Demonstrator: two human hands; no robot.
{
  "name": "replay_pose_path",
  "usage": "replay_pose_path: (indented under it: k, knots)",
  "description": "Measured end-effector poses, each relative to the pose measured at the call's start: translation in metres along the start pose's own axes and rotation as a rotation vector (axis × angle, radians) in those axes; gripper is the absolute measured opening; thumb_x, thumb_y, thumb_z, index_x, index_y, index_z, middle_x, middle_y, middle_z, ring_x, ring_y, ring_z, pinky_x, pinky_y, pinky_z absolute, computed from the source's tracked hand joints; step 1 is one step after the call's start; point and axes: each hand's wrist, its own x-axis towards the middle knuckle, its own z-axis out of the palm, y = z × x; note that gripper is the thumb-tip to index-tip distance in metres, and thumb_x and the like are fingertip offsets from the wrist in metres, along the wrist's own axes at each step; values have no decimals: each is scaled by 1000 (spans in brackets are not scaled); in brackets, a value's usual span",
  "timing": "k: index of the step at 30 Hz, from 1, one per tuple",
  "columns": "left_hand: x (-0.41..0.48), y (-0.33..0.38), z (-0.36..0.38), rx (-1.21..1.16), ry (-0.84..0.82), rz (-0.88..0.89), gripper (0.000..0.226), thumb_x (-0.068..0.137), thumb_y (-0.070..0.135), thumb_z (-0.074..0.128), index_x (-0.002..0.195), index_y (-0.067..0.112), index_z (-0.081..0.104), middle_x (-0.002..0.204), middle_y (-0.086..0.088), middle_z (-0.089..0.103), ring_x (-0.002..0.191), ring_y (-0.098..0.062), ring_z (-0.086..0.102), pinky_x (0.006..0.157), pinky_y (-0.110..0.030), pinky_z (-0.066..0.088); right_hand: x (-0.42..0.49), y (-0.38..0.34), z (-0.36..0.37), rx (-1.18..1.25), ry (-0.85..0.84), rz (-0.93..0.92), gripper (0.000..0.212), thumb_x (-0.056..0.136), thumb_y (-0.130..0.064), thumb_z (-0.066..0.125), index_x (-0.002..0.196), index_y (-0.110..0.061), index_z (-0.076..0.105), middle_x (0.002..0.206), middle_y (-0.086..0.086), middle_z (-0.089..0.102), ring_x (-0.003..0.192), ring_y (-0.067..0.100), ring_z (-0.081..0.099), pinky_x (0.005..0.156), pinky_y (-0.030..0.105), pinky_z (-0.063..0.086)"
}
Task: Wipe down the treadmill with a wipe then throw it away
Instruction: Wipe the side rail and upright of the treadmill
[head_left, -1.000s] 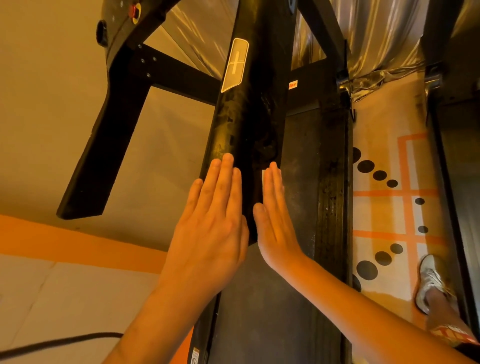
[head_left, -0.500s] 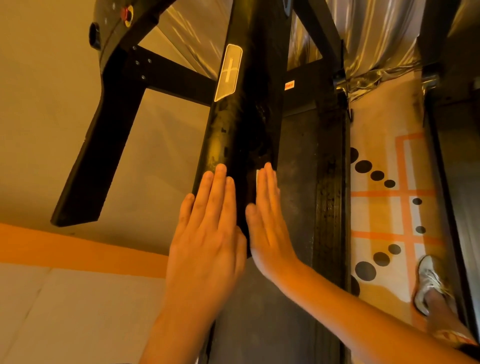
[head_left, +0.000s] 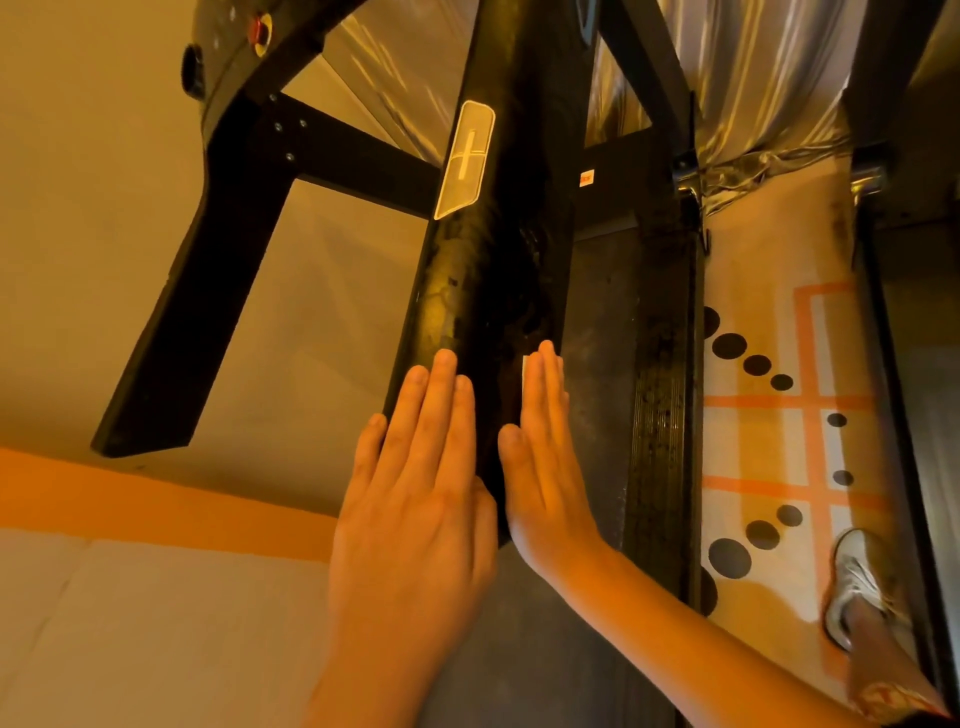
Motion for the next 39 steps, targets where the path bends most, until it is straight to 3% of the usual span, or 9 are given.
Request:
replay_pose_path:
  k: [4, 8, 10, 16, 22, 29, 32, 36, 39]
  knots:
    - [0, 1, -1, -12, 7, 11, 64, 98, 28, 37, 157, 6, 33, 167, -10, 24, 155, -23, 18, 123, -39, 13, 18, 4, -7, -18, -4, 30, 59, 107, -51, 15, 159, -36, -9, 168, -22, -18, 157, 7, -12, 129, 47, 0]
    - [-2, -1, 0, -28, 29, 11, 63, 98, 27, 37, 158, 6, 34, 167, -10, 23, 156, -24, 18, 125, -40, 18, 17, 3, -8, 8, -8, 76, 57, 109, -39, 22, 157, -37, -8, 170, -16, -16, 156, 4, -12, 128, 35, 0]
    - [-2, -1, 1, -18, 45, 9, 62, 97, 27, 38, 156, 6, 37, 166, -11, 27, 155, -25, 21, 123, -44, 23, 15, 2, -6, 31, 9, 83, 56, 109, -37, 23, 155, -40, -8, 170, -16, -14, 156, 4, -10, 129, 38, 2]
    - [1, 0, 3, 2, 81, -3, 63, 95, 28, 37, 154, 6, 41, 163, -12, 32, 152, -25, 24, 118, -51, 21, 16, 0, -6, 19, 21, 83, 54, 108, -40, 21, 152, -49, -9, 170, -17, -13, 156, 4, -9, 130, 46, 4]
    - [2, -1, 5, 17, 91, 11, 60, 100, 31, 33, 154, 6, 40, 163, -14, 32, 151, -26, 24, 118, -47, 24, 6, -11, -2, 58, 30, 95, 53, 104, -55, 19, 144, -74, -11, 168, -25, -12, 156, 1, -8, 129, 51, 5]
    - [2, -1, 11, 64, 118, 21, 61, 99, 33, 31, 153, 6, 42, 162, -14, 33, 150, -27, 26, 116, -49, 25, 7, -10, -7, 9, -10, 80, 55, 104, -52, 18, 149, -65, -12, 167, -26, -15, 154, -2, -11, 129, 51, -2]
    - [2, -1, 13, 78, 130, 24, 61, 100, 32, 32, 153, 6, 41, 162, -14, 33, 150, -27, 24, 116, -48, 26, 7, -15, -2, 63, 19, 109, 52, 102, -61, 17, 143, -74, -11, 167, -28, -13, 155, 0, -10, 128, 53, 1]
    - [3, -2, 15, 56, 123, 26, 59, 102, 35, 30, 153, 7, 40, 162, -14, 32, 151, -27, 23, 116, -48, 26, -14, -13, 2, 42, -12, 52, 56, 103, -51, 19, 147, -65, -13, 164, -33, -14, 155, 0, -10, 128, 54, 2]
    - [2, -1, 13, 51, 122, 17, 60, 100, 33, 32, 154, 6, 41, 162, -14, 32, 151, -27, 24, 117, -48, 26, 7, -13, -2, 44, 15, 77, 52, 101, -62, 17, 143, -74, -12, 163, -36, -15, 155, 0, -10, 128, 54, 1]
